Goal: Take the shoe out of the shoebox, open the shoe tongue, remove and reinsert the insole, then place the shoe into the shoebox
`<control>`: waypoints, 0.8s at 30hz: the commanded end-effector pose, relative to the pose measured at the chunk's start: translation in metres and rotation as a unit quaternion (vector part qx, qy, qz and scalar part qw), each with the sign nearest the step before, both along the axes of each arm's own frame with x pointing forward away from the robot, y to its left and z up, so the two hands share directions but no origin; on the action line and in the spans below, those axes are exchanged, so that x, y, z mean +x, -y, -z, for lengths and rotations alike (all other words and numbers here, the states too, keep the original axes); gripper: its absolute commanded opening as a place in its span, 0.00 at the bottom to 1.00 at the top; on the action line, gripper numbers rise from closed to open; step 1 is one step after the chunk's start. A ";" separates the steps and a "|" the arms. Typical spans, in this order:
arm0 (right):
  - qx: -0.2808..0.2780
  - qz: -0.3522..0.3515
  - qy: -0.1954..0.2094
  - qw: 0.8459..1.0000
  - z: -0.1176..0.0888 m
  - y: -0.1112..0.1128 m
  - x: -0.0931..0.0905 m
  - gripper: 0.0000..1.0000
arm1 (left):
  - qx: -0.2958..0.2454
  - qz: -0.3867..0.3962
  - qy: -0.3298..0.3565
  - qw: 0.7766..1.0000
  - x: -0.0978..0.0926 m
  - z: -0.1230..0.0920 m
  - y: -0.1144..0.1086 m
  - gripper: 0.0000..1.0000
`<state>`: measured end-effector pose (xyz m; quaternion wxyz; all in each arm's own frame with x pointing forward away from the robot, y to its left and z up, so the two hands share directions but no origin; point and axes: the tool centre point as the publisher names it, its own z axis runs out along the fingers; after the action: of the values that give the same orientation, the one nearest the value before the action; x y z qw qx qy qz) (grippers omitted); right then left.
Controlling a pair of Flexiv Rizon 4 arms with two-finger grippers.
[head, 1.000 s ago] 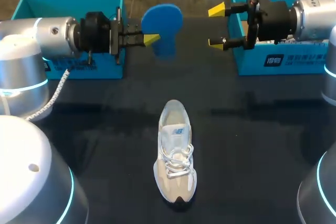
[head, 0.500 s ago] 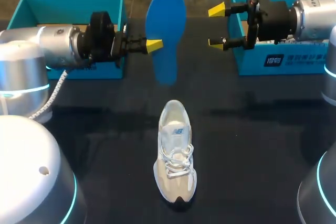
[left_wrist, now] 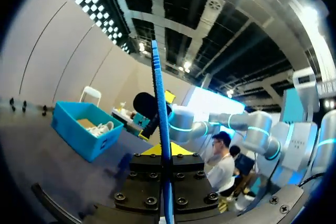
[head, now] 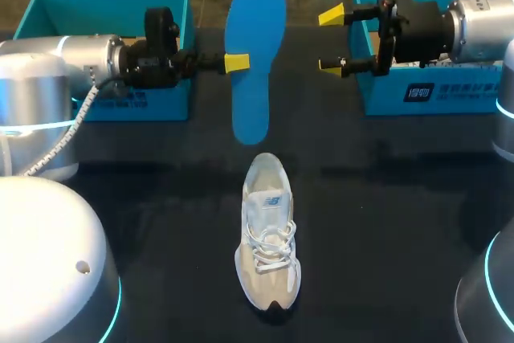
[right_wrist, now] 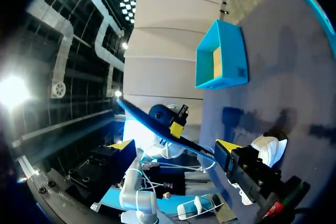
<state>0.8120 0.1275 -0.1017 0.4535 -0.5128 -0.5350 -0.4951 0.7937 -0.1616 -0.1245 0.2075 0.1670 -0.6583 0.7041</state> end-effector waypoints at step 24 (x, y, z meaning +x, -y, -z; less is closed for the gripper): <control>-0.002 0.000 0.000 1.000 0.000 -0.001 0.000 1.00 | 0.047 -0.076 -0.476 0.875 0.015 0.052 0.032 0.00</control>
<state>0.8120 0.1275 -0.1017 0.4535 -0.5127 -0.5350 -0.4951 0.8077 -0.1839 -0.1768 0.4099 0.4789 -0.5354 0.5622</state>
